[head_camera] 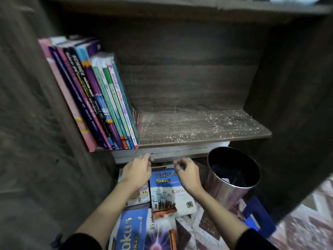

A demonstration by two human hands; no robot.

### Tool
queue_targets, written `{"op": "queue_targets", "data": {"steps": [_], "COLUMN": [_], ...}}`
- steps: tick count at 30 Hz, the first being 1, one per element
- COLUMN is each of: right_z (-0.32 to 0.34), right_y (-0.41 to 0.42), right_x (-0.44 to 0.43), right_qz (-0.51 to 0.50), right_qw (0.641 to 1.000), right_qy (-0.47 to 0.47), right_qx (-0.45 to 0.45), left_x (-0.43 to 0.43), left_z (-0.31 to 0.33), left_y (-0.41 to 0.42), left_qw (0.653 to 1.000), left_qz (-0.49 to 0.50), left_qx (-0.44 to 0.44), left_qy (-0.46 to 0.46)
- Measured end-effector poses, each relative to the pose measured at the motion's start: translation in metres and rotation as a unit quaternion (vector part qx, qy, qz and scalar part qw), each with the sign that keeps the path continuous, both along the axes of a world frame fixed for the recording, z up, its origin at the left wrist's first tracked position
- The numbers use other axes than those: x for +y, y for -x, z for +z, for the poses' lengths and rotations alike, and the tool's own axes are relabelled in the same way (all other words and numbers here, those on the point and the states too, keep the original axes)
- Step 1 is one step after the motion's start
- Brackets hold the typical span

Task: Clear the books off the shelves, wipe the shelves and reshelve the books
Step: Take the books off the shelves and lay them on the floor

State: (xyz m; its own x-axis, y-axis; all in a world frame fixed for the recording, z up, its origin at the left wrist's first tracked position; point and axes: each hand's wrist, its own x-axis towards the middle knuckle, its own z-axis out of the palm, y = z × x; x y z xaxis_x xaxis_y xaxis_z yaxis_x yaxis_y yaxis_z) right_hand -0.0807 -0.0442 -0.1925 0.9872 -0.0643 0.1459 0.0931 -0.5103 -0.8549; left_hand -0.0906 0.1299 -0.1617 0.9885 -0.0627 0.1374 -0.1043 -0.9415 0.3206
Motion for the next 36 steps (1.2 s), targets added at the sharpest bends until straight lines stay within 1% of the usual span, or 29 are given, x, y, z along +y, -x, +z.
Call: {"op": "queue_targets", "data": {"steps": [5,9,11,14,17,19,22,25,28,32,36], "right_z": [0.033,0.064,0.081,0.104,0.124,0.133,0.143,0.146,0.147,0.148,0.146], "right_y": [-0.001,-0.009,-0.016,-0.027,-0.037,-0.044,-0.051,-0.053,-0.055,-0.057,-0.054], "right_x": [0.016,0.040,0.056,0.082,0.103,0.116,0.128,0.131,0.130,0.130,0.134], "right_qz": [-0.020,-0.013,0.015,0.069,0.120,0.150,0.162,0.168,0.184,0.182,0.161], "right_qw": [0.997,0.992,0.989,0.984,0.979,0.979,0.977,0.971,0.961,0.948,0.957], "right_qy": [-0.036,-0.074,-0.081,-0.090,-0.057,-0.010,0.046,0.078,0.130,0.192,0.171], "right_qx": [-0.058,-0.099,-0.121,-0.140,-0.155,-0.140,-0.133,-0.149,-0.162,-0.178,-0.172], "left_x": [0.016,0.037,0.050,0.064,0.073,0.077,0.081,0.086,0.088,0.086,0.085], "left_z": [0.041,0.080,0.101,0.133,0.159,0.173,0.184,0.179,0.176,0.174,0.172], "left_y": [0.015,0.016,0.014,0.008,-0.002,-0.009,-0.018,-0.024,-0.026,-0.030,-0.031], "left_qw": [0.991,0.969,0.951,0.925,0.902,0.904,0.917,0.912,0.905,0.903,0.902], "left_qz": [0.038,0.061,0.068,0.080,0.082,0.085,0.097,0.104,0.110,0.111,0.111], "left_qx": [-0.116,-0.231,-0.296,-0.368,-0.423,-0.417,-0.369,-0.360,-0.373,-0.386,-0.393], "left_qy": [0.051,0.067,0.063,0.044,-0.001,-0.045,-0.112,-0.163,-0.170,-0.152,-0.138]}}
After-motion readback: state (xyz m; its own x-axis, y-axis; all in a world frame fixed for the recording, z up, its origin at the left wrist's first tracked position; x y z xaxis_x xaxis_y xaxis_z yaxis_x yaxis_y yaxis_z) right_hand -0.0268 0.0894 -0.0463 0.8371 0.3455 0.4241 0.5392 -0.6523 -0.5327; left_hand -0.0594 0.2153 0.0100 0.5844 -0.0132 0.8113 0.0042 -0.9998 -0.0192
